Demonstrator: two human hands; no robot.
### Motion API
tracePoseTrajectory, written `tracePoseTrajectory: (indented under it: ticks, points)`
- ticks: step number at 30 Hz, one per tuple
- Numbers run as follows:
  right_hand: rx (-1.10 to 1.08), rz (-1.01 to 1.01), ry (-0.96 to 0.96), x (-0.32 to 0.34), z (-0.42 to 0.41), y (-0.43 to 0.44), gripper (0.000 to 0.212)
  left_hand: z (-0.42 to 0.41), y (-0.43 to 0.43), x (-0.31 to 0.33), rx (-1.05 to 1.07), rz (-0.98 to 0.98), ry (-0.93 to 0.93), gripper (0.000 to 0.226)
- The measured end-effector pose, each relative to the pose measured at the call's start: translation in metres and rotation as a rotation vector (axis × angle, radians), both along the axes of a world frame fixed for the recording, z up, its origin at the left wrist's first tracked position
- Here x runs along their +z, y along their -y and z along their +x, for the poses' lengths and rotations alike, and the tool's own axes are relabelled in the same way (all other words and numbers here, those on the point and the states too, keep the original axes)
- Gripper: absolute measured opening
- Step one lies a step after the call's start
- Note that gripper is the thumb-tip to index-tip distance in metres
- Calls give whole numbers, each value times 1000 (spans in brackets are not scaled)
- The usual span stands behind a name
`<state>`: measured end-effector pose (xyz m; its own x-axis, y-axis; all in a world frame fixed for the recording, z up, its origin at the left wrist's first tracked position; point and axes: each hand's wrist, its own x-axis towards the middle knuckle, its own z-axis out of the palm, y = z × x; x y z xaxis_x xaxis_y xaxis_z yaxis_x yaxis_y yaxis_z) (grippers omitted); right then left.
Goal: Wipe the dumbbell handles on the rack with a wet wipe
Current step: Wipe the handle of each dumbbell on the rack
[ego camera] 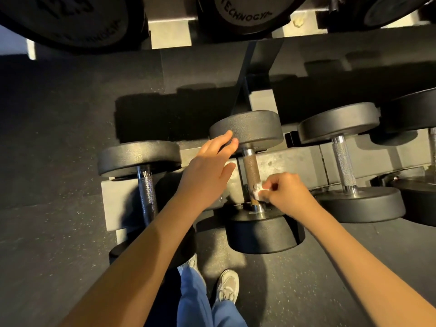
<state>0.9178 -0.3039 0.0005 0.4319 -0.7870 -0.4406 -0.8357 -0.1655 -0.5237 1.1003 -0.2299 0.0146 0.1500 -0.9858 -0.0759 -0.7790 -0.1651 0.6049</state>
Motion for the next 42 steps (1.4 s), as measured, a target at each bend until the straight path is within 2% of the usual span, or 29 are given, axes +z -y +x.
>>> tracePoseTrajectory:
  ticks: [2,5,7,10,14,16,18,21,25,27,31,33,36,38,42]
  points:
    - [-68,-3,57,-1,1,8,15,2,0,2,-6,2,3,54]
    - [-304,-57,247,-11,16,18,27,4,9,7,6,-56,7,53]
    - [-337,-77,262,-20,24,17,27,1,19,7,0,-107,65,51]
    - [-291,-45,207,-18,16,9,14,-8,26,1,23,-111,79,50]
    - [15,60,-18,-1,-9,-8,6,-9,26,-1,56,-77,56,51]
    - [91,69,-88,5,-10,-8,9,-9,26,-1,59,-78,58,51]
    - [14,-4,6,6,0,0,15,-9,26,-2,59,-71,58,52]
    - [-184,-223,205,0,25,11,20,-9,26,-3,55,-84,63,52]
    - [-164,-376,219,-17,39,2,19,-8,26,-5,43,-90,61,53]
    - [-105,-363,149,-16,32,-5,18,-7,26,-5,48,-84,42,53]
    - [76,-166,-96,-6,15,-18,12,-7,26,0,44,-55,34,54]
    - [55,-149,-69,-5,15,-18,15,-6,26,1,40,-47,39,55]
    - [-61,-275,116,-7,25,-11,19,-5,26,2,26,-32,40,55]
    - [-107,-331,156,-9,30,-12,19,-4,26,2,22,-24,44,54]
    - [-27,-290,8,-8,22,-22,9,-2,28,3,11,-7,57,54]
